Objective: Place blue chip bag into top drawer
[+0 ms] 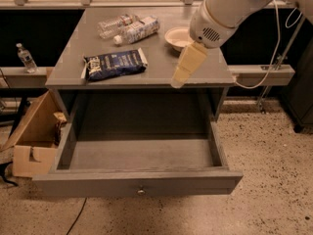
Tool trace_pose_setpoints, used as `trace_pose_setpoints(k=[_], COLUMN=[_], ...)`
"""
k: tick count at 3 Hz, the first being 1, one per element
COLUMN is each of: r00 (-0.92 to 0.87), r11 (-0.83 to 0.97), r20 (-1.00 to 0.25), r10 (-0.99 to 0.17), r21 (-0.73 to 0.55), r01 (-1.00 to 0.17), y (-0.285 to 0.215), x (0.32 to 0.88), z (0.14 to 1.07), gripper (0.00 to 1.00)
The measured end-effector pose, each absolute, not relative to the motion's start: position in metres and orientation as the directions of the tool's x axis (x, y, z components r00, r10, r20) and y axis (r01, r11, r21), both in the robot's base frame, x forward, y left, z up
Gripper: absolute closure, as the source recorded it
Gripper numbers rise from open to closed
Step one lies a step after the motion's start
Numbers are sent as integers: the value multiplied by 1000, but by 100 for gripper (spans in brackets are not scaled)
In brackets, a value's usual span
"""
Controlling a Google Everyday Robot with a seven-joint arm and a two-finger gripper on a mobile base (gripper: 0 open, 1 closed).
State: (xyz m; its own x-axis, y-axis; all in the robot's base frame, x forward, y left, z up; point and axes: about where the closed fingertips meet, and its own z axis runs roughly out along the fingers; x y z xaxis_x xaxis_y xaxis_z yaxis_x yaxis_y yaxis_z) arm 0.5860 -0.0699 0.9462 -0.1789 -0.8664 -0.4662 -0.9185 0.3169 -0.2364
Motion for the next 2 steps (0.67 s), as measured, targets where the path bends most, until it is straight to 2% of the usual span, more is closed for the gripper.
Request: trace_pose_setpoints(k=[1,2], r00=[-160,-157], r11=[306,304], r20=[-506,-506], r10=[-848,-848], r21=[-221,-223], r01=[-926,-926], y=[-20,-17], x=[613,617], z=[934,932], gripper=[0,0])
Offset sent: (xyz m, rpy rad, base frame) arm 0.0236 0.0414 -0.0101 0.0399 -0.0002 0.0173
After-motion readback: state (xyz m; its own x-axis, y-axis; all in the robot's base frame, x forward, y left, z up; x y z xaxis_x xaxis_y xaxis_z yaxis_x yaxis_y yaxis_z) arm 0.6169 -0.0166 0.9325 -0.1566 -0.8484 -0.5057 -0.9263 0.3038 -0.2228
